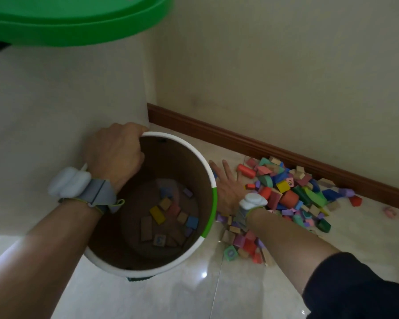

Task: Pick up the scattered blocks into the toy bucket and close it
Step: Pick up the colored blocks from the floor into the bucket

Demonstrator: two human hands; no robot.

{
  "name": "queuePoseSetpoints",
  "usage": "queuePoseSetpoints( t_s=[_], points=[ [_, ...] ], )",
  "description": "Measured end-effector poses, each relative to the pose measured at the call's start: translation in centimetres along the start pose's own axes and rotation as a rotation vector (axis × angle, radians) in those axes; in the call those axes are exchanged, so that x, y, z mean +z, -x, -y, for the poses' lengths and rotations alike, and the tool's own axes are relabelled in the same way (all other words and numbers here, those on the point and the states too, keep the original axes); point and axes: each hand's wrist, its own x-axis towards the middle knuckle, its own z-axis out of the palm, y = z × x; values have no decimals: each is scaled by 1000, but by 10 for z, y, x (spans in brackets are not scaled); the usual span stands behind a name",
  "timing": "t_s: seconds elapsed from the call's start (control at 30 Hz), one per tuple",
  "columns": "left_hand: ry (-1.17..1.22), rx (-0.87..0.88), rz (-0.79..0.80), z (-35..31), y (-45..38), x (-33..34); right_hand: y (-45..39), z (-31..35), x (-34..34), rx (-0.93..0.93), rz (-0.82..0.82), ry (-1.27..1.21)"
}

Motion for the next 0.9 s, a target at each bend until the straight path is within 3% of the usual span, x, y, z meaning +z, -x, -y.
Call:
queuePoseSetpoints(
  t_s=[0.33, 0.6, 0.9],
  points=[
    [-28, -4, 4, 1, -1, 2, 24, -16, 3, 74, 11, 74],
    [-29, 8, -30, 0, 0, 2, 42, -20, 32, 22, 44, 100],
    [-28, 7, -23, 1, -1, 3, 40, -11, 29, 83, -76, 115]
  ],
)
